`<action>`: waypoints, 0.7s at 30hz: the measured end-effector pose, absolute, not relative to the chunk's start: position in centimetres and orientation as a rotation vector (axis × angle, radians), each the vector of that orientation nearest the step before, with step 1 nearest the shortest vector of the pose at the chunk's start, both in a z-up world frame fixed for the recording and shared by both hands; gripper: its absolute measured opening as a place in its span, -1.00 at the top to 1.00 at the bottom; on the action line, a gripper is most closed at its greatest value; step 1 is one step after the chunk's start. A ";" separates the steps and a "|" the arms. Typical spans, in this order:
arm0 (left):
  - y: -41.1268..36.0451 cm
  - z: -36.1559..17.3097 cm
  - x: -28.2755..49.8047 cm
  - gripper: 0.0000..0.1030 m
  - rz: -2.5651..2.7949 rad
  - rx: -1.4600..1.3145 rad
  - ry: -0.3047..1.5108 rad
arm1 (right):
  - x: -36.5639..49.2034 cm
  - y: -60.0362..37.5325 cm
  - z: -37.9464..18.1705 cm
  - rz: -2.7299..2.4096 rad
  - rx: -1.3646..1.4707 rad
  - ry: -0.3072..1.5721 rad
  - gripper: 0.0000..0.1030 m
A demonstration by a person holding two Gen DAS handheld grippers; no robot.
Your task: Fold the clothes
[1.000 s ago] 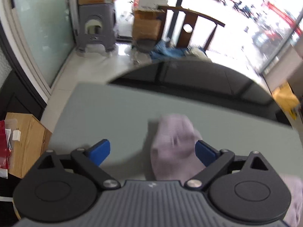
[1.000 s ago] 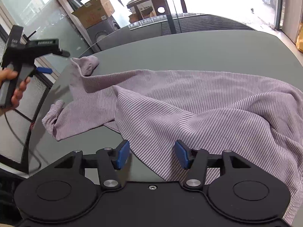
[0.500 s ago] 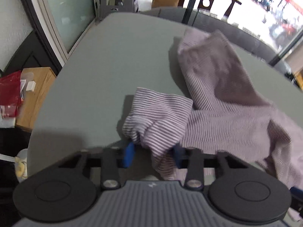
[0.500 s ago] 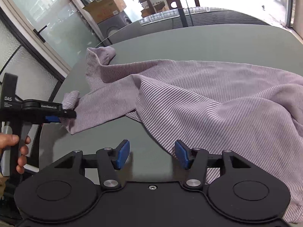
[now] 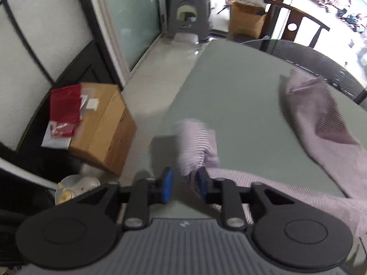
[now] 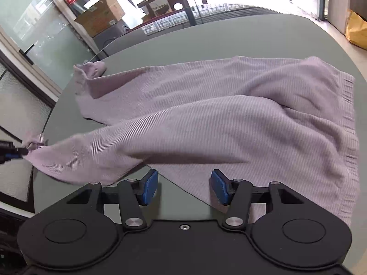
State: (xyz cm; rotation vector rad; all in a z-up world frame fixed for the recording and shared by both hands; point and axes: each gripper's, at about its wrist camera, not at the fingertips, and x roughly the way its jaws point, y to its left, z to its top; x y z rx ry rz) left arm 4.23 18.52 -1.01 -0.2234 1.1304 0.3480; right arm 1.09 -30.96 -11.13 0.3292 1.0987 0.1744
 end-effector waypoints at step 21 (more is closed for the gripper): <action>1.2 -5.9 4.2 -0.84 -0.032 -0.066 1.276 | -4.7 -38.8 -12.9 -0.292 0.223 1.117 0.01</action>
